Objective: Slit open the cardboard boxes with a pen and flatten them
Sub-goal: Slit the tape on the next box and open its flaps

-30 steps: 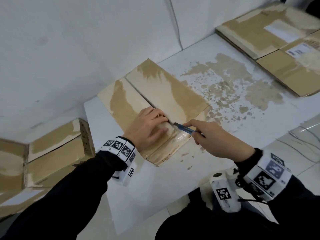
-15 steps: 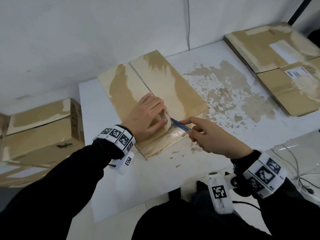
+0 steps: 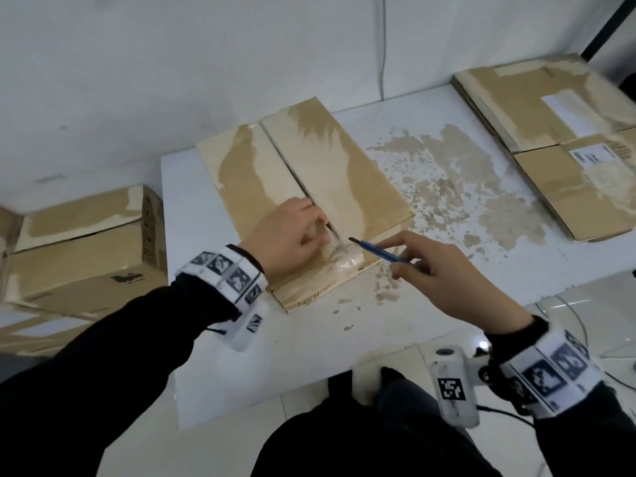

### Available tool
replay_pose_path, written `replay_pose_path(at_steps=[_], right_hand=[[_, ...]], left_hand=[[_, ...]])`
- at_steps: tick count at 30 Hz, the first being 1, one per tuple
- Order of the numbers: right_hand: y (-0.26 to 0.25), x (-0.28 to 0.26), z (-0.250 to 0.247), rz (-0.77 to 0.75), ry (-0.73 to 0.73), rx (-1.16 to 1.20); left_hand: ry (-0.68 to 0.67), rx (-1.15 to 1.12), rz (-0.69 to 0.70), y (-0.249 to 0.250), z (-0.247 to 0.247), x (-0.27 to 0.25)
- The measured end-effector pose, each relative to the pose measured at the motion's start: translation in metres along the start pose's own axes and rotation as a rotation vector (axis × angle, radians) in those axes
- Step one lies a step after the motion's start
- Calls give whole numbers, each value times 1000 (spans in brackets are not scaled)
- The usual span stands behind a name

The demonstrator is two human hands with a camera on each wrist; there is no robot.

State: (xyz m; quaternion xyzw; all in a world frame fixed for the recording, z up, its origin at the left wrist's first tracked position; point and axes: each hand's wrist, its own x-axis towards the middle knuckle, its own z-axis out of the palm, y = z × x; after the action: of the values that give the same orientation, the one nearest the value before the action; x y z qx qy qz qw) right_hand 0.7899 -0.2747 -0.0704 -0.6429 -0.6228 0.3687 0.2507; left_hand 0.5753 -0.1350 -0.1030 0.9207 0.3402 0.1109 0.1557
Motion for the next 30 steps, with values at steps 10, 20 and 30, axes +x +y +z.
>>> replay_pose_path(at_steps=[10, 20, 30], right_hand=[[8, 9, -1, -177, -49, -255], [3, 15, 1, -240, -72, -376], [-11, 14, 13, -225, -53, -577]], left_hand=[[-266, -1101, -1011, 25, -31, 32], [100, -767, -1033, 52, 0, 36], [331, -865, -1000, 61, 13, 27]])
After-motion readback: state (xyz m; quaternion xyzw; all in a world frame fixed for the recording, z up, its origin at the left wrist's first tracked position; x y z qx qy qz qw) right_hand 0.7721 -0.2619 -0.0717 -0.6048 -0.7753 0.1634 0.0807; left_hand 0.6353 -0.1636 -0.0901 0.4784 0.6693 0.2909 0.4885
